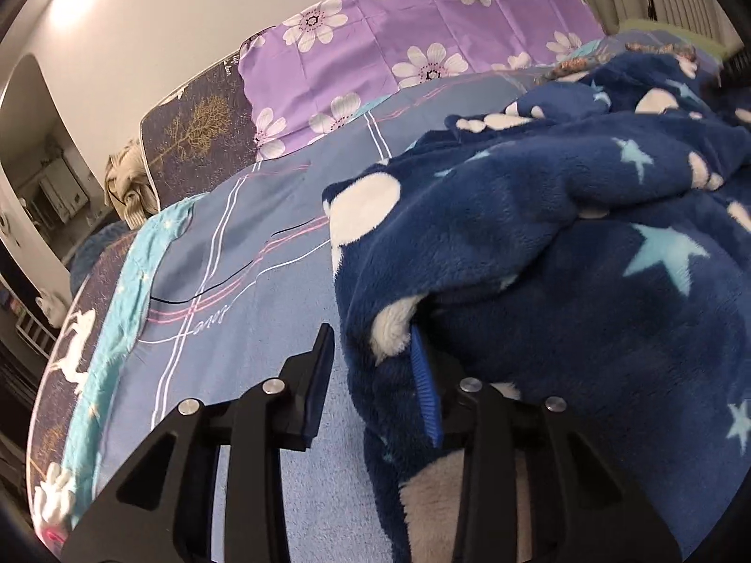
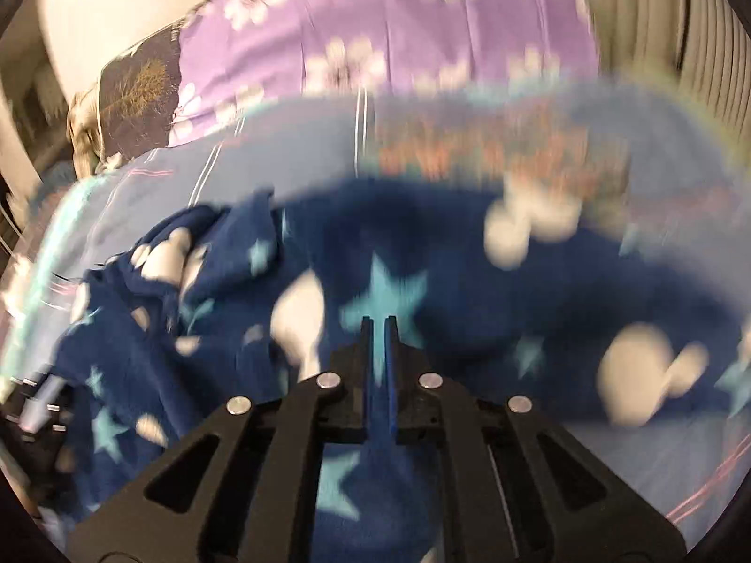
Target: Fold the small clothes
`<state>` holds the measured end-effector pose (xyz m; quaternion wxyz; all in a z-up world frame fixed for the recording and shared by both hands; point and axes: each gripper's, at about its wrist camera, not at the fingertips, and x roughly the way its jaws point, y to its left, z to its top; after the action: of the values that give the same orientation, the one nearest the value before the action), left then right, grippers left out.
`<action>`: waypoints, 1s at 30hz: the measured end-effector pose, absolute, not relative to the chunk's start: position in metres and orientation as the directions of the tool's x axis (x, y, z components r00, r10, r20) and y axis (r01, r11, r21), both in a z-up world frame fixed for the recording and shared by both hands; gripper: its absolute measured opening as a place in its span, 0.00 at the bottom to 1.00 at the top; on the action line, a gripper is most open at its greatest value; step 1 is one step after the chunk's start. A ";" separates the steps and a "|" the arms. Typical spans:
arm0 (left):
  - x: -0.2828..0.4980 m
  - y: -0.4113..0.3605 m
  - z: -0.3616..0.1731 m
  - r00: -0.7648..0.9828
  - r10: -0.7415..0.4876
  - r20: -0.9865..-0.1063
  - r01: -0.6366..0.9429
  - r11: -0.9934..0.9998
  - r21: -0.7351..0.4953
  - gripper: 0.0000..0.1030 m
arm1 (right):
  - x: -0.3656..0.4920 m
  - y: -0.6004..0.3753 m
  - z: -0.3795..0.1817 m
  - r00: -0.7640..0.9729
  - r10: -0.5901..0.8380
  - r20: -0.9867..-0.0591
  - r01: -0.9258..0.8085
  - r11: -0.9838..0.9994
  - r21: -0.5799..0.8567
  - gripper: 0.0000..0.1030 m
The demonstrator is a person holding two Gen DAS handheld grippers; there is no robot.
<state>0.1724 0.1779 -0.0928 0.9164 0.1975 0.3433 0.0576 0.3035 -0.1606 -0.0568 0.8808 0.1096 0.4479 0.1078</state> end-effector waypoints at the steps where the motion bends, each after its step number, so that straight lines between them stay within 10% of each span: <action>1: 0.171 0.179 -0.091 0.760 0.237 -0.605 0.032 0.917 0.398 0.35 | 0.300 -0.161 -0.058 0.571 0.317 -0.757 -0.111 0.944 0.311 0.15; 4: 0.171 0.178 -0.090 0.757 0.248 -0.604 0.033 0.910 0.414 0.39 | 0.287 -0.149 -0.051 0.587 0.358 -0.726 -0.213 0.934 0.288 0.49; 13: 0.172 0.173 -0.100 0.752 0.234 -0.617 0.049 0.913 0.406 0.51 | 0.212 -0.066 -0.054 0.574 0.357 -0.737 -0.662 0.733 -0.160 0.68; 15: 0.174 0.172 -0.102 0.746 0.240 -0.621 0.048 0.911 0.410 0.52 | 0.209 -0.058 -0.071 0.620 0.257 -0.741 -0.638 0.715 -0.285 0.63; 17: 0.174 0.171 -0.101 0.748 0.245 -0.617 0.043 0.910 0.413 0.52 | 0.220 -0.055 -0.080 0.643 0.170 -0.747 -0.593 0.728 -0.344 0.16; 23: 0.165 0.188 -0.088 0.764 0.235 -0.601 -0.018 0.939 0.345 0.52 | 0.238 -0.091 0.005 0.487 0.507 -0.711 -0.569 0.802 0.183 0.10; 26: 0.162 0.205 -0.077 0.771 0.219 -0.599 -0.063 0.961 0.270 0.55 | 0.268 -0.113 0.053 0.303 0.799 -0.520 -0.498 0.598 0.628 0.10; 30: 0.166 0.218 -0.075 0.764 0.238 -0.600 -0.117 0.965 0.233 0.57 | 0.340 -0.134 0.077 0.493 0.706 -0.509 -0.307 0.689 0.657 0.13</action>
<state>0.1661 0.2179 -0.0751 0.9346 0.0911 0.3304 0.0950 0.3402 -0.1340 0.0775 0.8273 0.2491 0.3999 0.3061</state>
